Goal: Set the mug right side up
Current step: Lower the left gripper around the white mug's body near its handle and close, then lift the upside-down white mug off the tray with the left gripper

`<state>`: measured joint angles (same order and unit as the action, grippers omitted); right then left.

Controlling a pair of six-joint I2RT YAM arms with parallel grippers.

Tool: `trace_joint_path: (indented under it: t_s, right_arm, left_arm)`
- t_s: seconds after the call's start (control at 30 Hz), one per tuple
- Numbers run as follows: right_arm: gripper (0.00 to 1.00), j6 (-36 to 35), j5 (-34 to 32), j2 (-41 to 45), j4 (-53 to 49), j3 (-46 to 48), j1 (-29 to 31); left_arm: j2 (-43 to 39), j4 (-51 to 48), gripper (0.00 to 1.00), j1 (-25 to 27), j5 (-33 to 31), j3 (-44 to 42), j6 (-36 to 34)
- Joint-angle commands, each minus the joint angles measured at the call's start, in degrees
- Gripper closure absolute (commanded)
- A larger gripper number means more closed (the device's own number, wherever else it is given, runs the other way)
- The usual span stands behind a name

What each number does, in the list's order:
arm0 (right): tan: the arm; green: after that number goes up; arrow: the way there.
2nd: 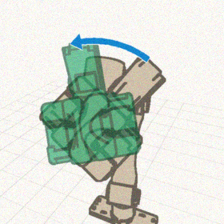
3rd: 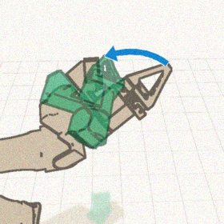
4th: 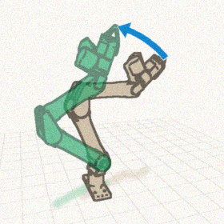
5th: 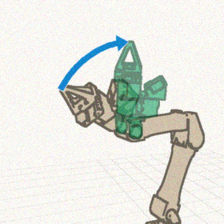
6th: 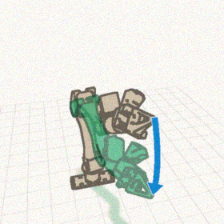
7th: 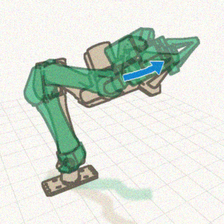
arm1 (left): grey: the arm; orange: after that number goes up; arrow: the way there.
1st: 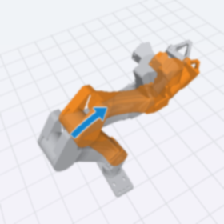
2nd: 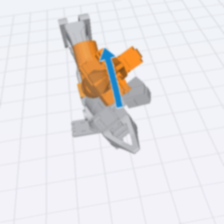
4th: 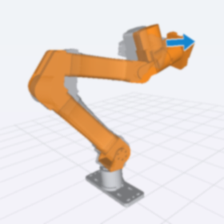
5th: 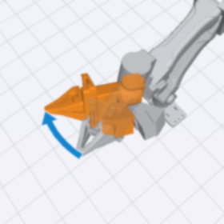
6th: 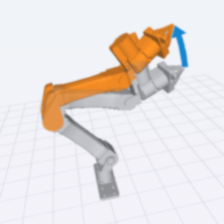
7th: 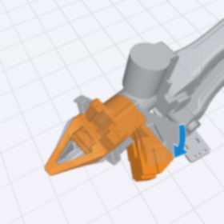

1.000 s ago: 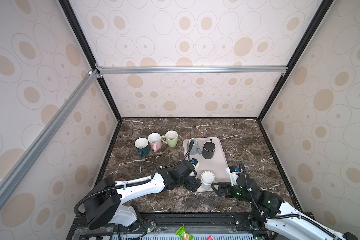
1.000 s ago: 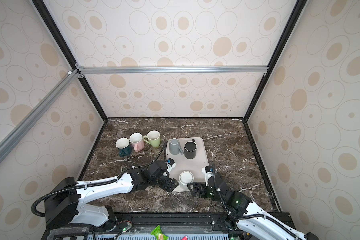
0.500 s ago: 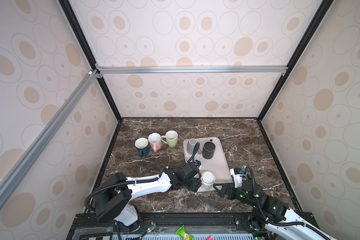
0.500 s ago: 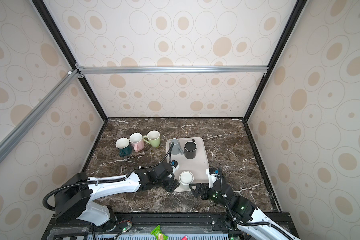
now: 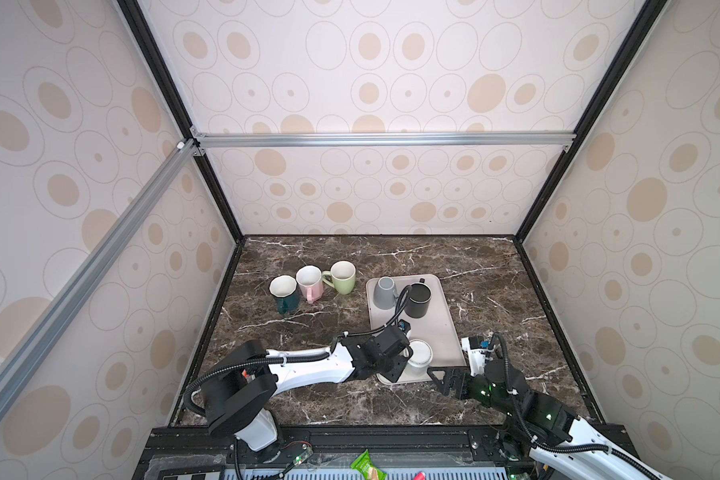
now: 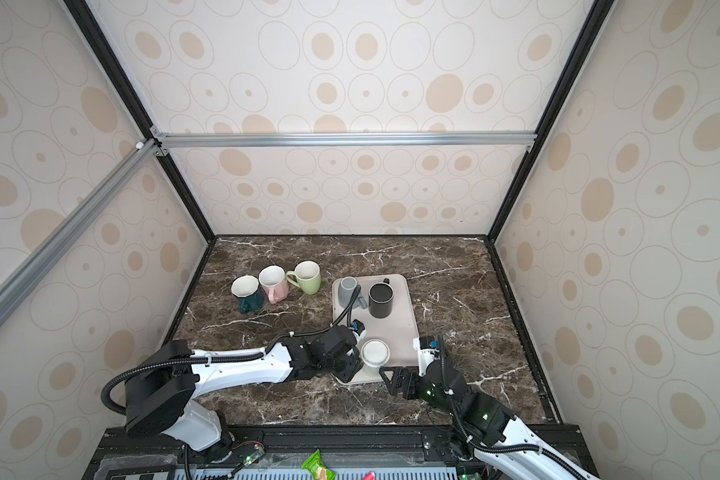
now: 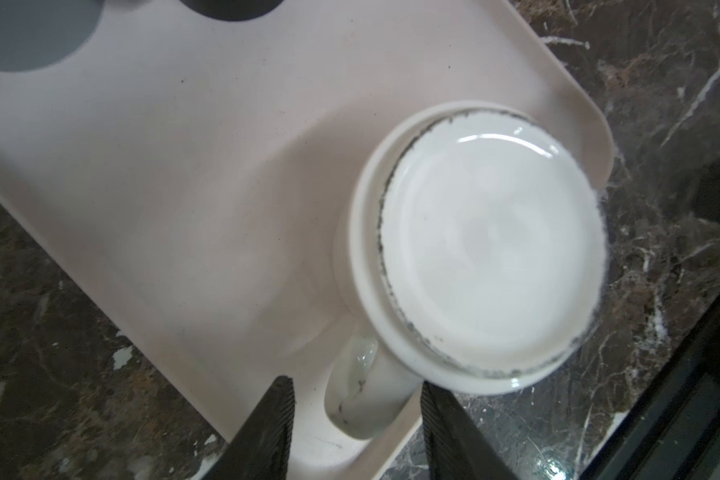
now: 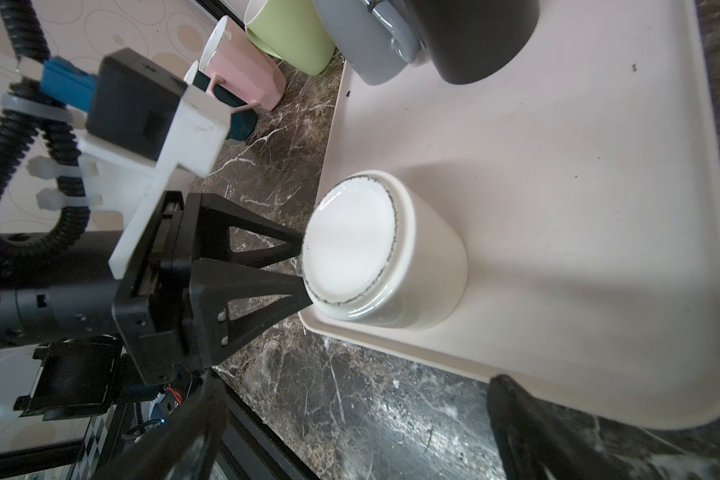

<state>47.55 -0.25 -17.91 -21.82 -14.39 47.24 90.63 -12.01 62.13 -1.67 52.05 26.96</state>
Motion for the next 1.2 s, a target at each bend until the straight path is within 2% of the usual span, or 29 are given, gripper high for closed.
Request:
trace_joint_path:
  t_s: [0.0,0.13,0.23,0.57,1.17]
  right_arm:
    - [0.00,1.06,-1.24,-0.11,-0.61,0.42,0.38]
    - [0.00,1.34,-1.38,-0.11,-0.98,0.51,0.38]
    - [0.00,1.60,-1.42,-0.02,-1.13,0.59,0.36]
    - [0.01,4.58,-3.21,1.36,-0.82,2.04,0.39]
    - [0.01,7.07,-6.86,11.42,-7.56,3.71,0.36]
  left_arm:
    - [1.07,-2.54,0.51,1.40,-3.79,3.54,-2.47]
    - [2.00,-4.16,0.53,2.45,-5.77,5.59,-3.05]
    - [2.59,-4.08,0.59,3.24,-6.15,6.21,-3.71]
    - [4.79,-6.38,0.69,4.23,-9.17,8.51,-4.57]
    - [8.45,-7.92,0.71,6.04,-12.11,12.49,-6.00]
